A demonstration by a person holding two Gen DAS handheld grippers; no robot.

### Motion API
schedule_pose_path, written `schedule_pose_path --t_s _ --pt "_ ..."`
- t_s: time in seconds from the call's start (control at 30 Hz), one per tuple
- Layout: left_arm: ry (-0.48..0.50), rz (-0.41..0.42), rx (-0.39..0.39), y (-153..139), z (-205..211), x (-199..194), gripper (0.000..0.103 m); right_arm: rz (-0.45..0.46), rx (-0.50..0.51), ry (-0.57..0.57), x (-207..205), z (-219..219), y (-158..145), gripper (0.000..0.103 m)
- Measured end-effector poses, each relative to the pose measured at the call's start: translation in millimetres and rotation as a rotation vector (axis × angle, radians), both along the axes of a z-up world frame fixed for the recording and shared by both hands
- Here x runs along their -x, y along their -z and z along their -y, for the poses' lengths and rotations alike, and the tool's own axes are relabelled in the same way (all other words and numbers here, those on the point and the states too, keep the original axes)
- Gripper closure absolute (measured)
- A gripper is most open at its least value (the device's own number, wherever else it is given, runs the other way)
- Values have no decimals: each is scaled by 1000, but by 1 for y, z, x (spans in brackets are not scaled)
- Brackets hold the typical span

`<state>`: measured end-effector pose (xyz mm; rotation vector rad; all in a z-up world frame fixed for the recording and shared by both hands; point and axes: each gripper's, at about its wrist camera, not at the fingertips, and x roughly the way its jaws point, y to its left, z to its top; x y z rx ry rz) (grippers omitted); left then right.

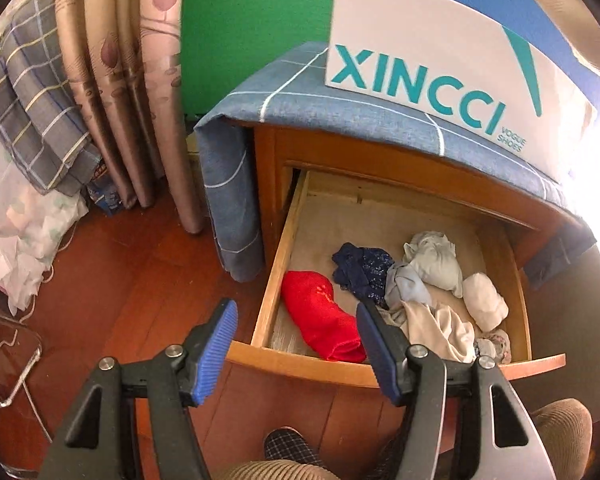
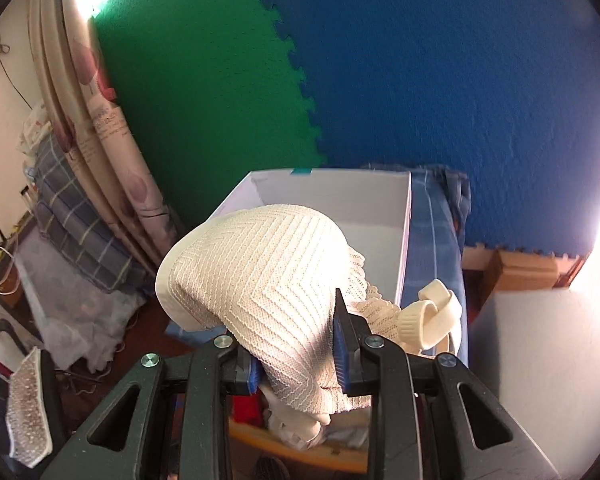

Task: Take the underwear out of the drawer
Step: 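Carry the white bra with the right tool into the white box and release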

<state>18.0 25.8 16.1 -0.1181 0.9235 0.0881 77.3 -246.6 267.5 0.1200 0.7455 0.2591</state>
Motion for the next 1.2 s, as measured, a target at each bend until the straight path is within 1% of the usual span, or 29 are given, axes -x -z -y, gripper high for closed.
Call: schedule_pose_path --t_s 0.07,0.13,0.27,0.33,0.4,0.57,0.8,0.9,1.03,1.1,1.2 --pt "-25 -4 24 2 -6 0 40 3 30 7 -16 -5 -2 77" --pt "-42 -5 43 3 -11 1 40 -10 48 15 -41 -11 2 77" --pt "-43 -20 58 6 -13 -2 40 -31 108 32 -79 -21 14 77" --pt "-43 -21 60 7 -13 -2 40 -57 135 40 -102 -27 26 77" --pt "-39 -24 61 7 -13 -3 40 -78 152 39 -115 -33 34 77" --pt "-43 -26 76 8 -15 -4 40 -145 203 42 -148 -45 68 77" --pt "-55 -29 114 11 -20 -5 40 -217 224 40 -165 -51 101 76" --pt "-60 -31 122 11 -22 -5 40 -236 220 41 -166 -50 110 73" --pt "-62 -31 126 11 -23 -4 40 -235 215 43 -164 -49 109 60" --pt "-60 -33 128 11 -23 -4 40 -239 218 38 -162 -49 107 55" --pt "-58 -34 125 10 -23 -4 40 -229 215 38 -156 -48 101 51"
